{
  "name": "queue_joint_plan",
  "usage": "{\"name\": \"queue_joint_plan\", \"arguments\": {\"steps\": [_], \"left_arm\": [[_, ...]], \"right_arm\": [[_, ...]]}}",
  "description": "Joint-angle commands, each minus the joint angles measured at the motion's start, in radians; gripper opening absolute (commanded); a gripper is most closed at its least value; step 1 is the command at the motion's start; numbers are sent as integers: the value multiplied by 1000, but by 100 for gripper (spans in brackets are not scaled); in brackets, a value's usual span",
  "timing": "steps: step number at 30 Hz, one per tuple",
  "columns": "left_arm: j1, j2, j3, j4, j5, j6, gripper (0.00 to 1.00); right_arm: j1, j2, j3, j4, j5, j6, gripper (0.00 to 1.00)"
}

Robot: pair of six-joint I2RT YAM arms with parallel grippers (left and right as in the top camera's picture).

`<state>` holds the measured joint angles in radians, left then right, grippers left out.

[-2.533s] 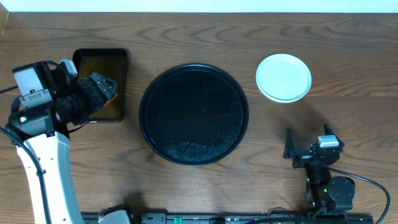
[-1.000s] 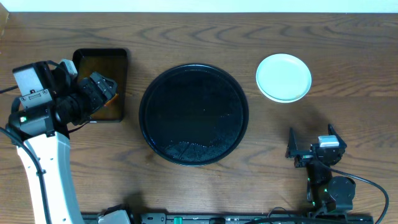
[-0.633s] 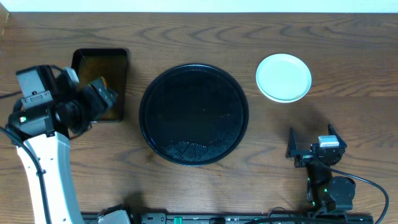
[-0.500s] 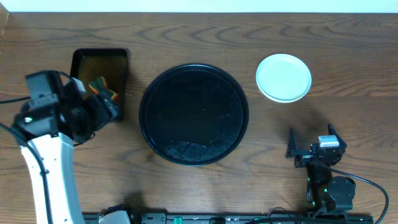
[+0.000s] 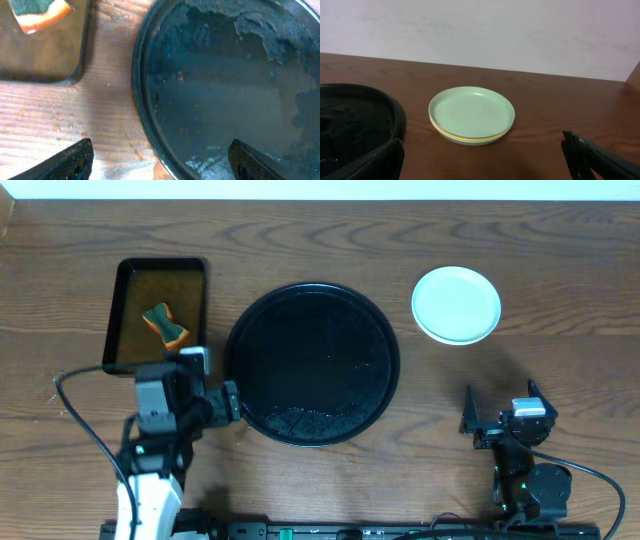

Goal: Clean dirty plates on tray and stack at the side

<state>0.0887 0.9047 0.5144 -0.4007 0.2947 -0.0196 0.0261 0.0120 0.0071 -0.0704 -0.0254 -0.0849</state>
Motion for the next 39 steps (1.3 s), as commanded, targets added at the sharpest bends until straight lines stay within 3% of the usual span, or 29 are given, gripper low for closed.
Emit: {"name": "queue_joint_plan", "arguments": {"steps": [1,9,20,27,34,39], "left_arm": [[-3,-78,-111,98,-11,26,87],[-3,-211,-268,208,-9,19,87],[-38,-332,-484,531,18,2,87],[-67,-467,-510,522,18,23,87],[-75,-608,-510,350,-25,57,87],[-103,-722,-510,348,-40,53,87]], "right_arm": [[-15,-7,-2,-5,2,2,99],[-15,-7,-2,-4,2,2,99],[-15,-5,-2,-5,2,2,99],[-15,-5,-2,-4,2,2,99],[-15,-5,-2,-4,2,2,99],[-15,-5,-2,-5,2,2,99]]}}
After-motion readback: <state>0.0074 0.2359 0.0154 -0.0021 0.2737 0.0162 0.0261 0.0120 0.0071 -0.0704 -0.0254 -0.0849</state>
